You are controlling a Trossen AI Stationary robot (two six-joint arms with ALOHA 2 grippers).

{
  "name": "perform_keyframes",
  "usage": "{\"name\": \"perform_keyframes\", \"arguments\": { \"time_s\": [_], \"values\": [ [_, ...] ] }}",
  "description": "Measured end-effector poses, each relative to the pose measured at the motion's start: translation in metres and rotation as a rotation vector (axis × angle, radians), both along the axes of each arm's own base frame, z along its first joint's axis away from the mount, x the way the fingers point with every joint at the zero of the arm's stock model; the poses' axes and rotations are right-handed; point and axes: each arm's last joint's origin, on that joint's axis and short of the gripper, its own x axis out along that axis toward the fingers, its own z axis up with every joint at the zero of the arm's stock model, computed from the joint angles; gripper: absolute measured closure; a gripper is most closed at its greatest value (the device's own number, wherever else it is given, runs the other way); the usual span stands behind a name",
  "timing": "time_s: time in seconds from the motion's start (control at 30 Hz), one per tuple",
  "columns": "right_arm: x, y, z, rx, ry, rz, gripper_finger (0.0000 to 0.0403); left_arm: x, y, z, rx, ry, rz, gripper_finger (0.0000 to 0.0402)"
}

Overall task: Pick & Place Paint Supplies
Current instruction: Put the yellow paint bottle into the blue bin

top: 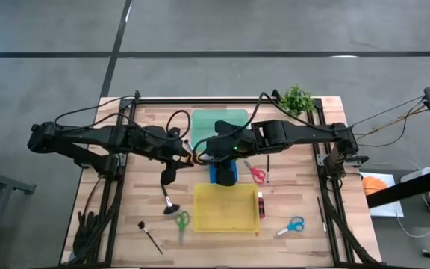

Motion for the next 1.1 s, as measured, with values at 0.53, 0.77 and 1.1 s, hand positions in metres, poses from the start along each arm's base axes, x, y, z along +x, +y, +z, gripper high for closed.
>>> {"name": "perform_keyframes", "arguments": {
  "time_s": [0.53, 0.77, 1.1],
  "values": [
    [-0.010, -0.003, -0.009, 0.012, 0.133, -0.031, 0.0290, -0.019, 0.002, -0.015, 0.068, 0.230, -0.016, 0.0089],
    [-0.015, -0.011, -0.029, 0.090, 0.299, -0.065, 0.0290, -0.028, 0.004, -0.020, 0.114, 0.323, 0.031, 0.0075],
    [-0.014, -0.026, -0.079, 0.185, 0.457, -0.229, 0.0290, -0.030, 0.006, -0.022, 0.102, 0.354, 0.139, 0.0075]
  ]
}}
